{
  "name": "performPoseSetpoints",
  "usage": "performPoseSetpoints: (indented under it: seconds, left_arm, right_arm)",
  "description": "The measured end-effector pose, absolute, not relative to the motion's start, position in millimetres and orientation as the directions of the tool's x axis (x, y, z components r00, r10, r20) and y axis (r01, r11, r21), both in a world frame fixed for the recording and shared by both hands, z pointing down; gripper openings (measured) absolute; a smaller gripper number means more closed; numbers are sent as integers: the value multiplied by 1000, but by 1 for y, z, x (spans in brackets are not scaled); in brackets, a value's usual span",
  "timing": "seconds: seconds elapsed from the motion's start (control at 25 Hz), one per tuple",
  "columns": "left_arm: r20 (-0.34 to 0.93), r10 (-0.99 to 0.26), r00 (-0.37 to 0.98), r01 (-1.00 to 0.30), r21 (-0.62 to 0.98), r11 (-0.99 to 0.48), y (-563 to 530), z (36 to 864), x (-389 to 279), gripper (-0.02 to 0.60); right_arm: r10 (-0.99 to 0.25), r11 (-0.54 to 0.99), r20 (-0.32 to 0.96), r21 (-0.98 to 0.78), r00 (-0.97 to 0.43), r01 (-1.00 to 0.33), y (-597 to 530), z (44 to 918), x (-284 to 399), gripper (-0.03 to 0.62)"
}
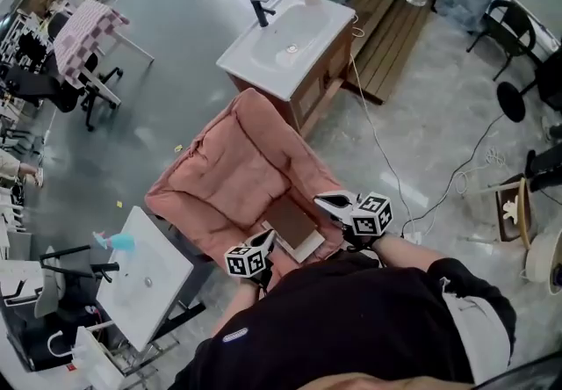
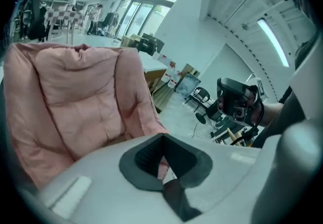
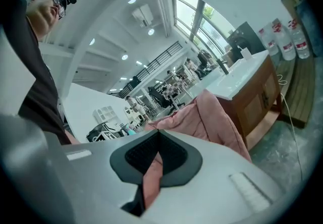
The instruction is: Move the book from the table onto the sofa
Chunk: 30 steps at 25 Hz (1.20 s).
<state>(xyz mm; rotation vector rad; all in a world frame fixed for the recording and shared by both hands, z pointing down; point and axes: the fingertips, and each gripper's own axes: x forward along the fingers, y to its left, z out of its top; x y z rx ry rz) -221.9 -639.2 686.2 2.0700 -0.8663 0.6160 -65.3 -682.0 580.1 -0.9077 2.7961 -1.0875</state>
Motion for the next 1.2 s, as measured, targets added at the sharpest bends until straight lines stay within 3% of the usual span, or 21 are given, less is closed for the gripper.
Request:
performPoseSetpoints:
  seconds: [0.28, 0.56, 0.96, 1.2]
  left_arm:
    - [547, -510, 664, -744, 418, -520, -658, 599, -223, 0]
    - [460, -534, 710, -694, 329, -640, -649, 529, -239, 0]
    - [328, -479, 814, -563, 245, -790, -607, 455, -260, 0]
    - [303, -379, 874, -453, 232, -861, -583, 444, -247, 0]
  right_arm:
    - [-570, 655, 95, -548, -816, -521, -680, 502, -49, 29]
    - [-618, 682, 28, -478, -786, -554, -657, 446, -70, 29]
    - [-723, 658, -39, -345, -690, -669, -588, 370, -98, 29]
    - [-792, 597, -63, -292, -608, -747, -534, 338, -97, 29]
